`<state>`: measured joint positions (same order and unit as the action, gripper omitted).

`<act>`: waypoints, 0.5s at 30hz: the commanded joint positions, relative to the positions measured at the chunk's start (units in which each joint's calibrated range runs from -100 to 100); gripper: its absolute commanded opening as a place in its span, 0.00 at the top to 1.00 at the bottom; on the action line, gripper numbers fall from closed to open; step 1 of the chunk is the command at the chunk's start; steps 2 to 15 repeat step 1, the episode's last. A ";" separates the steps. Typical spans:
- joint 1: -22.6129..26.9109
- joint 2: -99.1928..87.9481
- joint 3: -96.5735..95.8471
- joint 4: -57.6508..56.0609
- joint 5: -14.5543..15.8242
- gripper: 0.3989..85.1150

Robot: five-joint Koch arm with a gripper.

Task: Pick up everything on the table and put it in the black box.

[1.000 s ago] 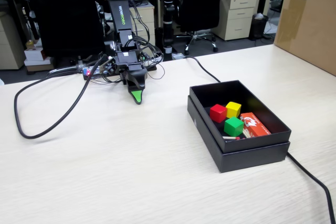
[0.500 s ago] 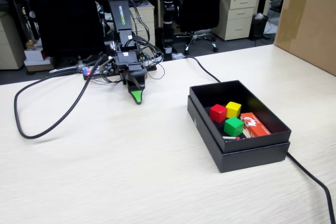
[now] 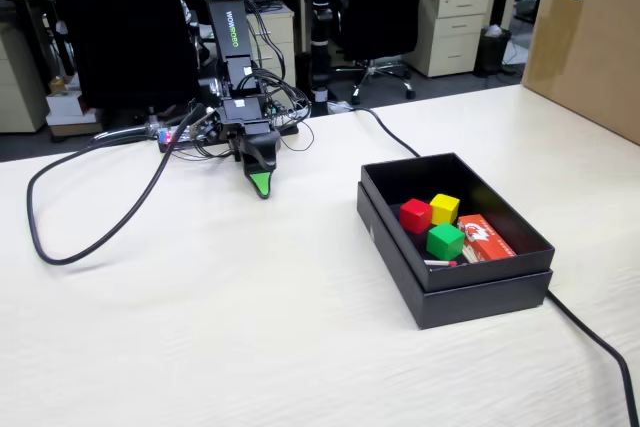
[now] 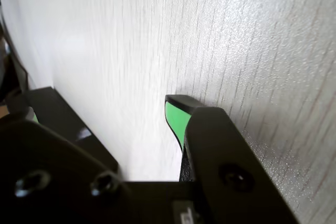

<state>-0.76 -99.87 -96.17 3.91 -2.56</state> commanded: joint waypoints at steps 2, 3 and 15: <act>-0.24 -0.13 -1.11 -2.14 -0.29 0.44; -0.24 -0.13 -1.11 -2.14 -0.29 0.44; -0.24 -0.13 -1.11 -2.14 -0.29 0.44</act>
